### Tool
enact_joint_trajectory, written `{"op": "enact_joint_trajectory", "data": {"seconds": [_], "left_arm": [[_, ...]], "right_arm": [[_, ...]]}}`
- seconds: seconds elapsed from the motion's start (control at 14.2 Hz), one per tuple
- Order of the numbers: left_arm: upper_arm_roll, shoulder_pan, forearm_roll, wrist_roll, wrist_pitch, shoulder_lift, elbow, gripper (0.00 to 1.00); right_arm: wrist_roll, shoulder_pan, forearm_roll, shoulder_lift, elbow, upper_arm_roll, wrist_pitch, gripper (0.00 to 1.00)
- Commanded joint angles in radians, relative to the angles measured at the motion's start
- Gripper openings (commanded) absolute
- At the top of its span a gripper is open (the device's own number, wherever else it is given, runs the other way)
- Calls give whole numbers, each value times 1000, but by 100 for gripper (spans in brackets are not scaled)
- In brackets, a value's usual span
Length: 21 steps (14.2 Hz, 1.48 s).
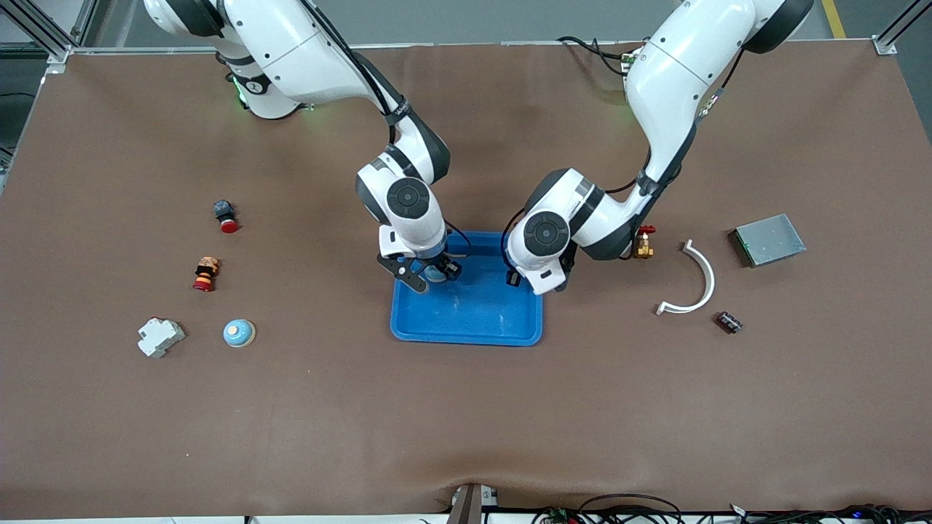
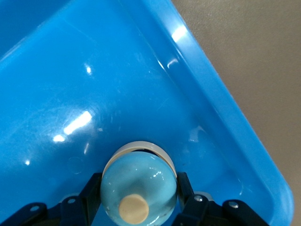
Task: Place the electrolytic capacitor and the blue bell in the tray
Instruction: 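Lower the bell and capacitor into the tray and open both grippers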
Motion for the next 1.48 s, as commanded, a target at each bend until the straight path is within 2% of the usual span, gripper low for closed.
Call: {"op": "enact_joint_trajectory", "data": {"seconds": [0.0,0.21,0.35,0.7,0.85,0.99,1.13,1.27,1.34,1.41], "left_arm": [[19,0,16,-11,-20,-29,43,100],[53,39,45,33,-127,-104,67,100],[59,121,80,91,-182,-125,66,100],[61,363,244,462,-184,-106,52,100],[61,463,304,652,-172,-83,44,100],[59,545,304,804,-156,-72,37,100],[61,580,309,895,-153,-64,6,100],[61,637,352,966,-135,-44,1,94],[59,646,352,983,-123,-41,1,87],[59,643,352,986,-115,-33,1,85]], "right_arm": [[22,15,4,17,22,-11,4,0],[22,15,2,19,22,-11,4,0],[25,13,2,19,23,-11,1,99],[-13,4,-19,10,45,-15,-36,100],[-79,-5,-24,6,93,-17,-135,100],[-194,-42,-24,-1,156,-18,-268,100],[-341,-83,-19,-47,149,-17,-327,100],[-379,-116,-27,-110,100,-20,-338,100],[-449,-154,-33,-147,69,-20,-338,100],[-543,-186,-33,-186,36,-18,-339,100]]}}
